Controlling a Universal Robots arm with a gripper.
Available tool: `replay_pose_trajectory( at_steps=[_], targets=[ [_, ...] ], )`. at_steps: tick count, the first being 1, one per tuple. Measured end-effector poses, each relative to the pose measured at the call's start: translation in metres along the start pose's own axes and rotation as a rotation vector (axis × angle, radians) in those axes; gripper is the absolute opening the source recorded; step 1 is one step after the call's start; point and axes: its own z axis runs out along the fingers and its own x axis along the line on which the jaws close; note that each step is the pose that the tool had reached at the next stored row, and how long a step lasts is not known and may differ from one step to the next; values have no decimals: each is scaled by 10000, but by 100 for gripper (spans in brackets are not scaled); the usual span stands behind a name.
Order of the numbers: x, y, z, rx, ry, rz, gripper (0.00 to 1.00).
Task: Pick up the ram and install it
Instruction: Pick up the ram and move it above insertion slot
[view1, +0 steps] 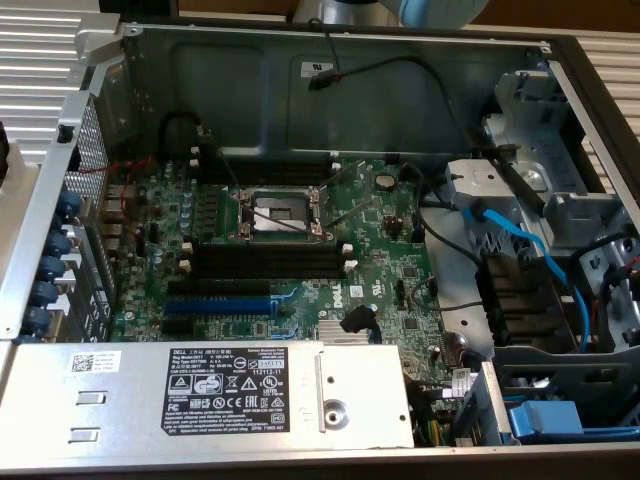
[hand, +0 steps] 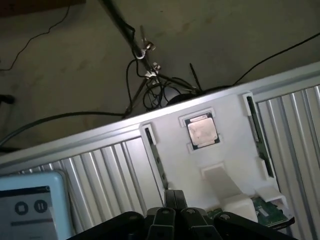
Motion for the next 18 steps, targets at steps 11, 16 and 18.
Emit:
replay_pose_trajectory(
  at_steps=[11, 16, 18],
  targets=[
    [-5, -3, -11, 46, -183, -1333, 11],
    [-6, -6, -9, 86, -245, -2130, 11],
    [-6, -6, -9, 85, -246, -2138, 11]
  ],
)
